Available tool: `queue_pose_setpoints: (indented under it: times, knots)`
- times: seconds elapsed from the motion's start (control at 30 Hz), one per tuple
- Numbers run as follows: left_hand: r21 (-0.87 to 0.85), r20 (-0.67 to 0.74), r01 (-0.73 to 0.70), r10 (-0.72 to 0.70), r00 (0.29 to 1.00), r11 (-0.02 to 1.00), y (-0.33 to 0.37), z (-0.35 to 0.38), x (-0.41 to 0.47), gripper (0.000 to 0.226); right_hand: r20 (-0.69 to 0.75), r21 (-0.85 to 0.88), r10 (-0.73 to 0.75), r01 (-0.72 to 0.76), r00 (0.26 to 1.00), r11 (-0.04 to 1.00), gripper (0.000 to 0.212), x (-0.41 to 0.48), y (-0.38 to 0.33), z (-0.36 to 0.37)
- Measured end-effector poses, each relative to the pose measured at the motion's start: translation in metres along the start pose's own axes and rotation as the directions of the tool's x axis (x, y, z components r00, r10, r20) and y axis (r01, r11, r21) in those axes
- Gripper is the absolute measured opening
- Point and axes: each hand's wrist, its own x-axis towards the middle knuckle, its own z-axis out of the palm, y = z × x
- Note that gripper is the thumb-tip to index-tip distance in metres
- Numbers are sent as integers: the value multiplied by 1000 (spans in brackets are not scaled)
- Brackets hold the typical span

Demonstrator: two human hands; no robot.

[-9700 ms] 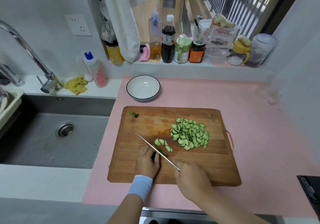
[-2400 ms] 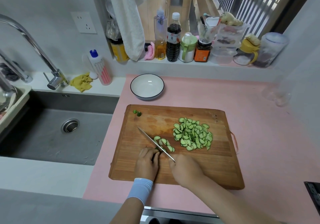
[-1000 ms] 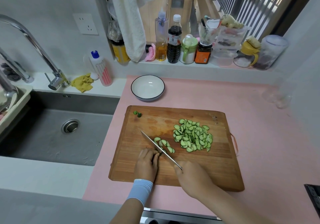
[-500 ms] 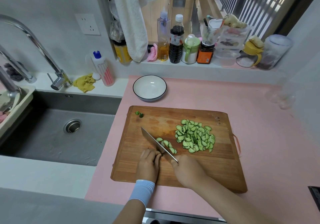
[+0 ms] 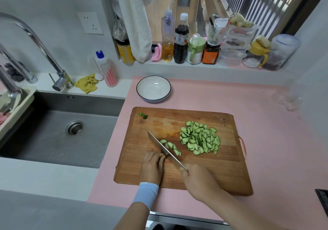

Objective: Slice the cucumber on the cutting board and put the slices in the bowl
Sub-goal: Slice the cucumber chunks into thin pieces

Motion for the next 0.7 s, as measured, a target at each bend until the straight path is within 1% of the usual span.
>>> queue_pose_setpoints:
  times: [0.3, 0.7]
  knots:
    - [1, 3, 20, -20, 1000, 1000, -3, 2, 0, 11, 6, 30, 7, -7, 1000, 1000, 40, -5, 12, 1]
    - [7, -4, 26, -26, 1000, 1000, -1, 0, 1, 12, 30, -9, 18, -18, 999, 1000, 38, -1, 7, -2]
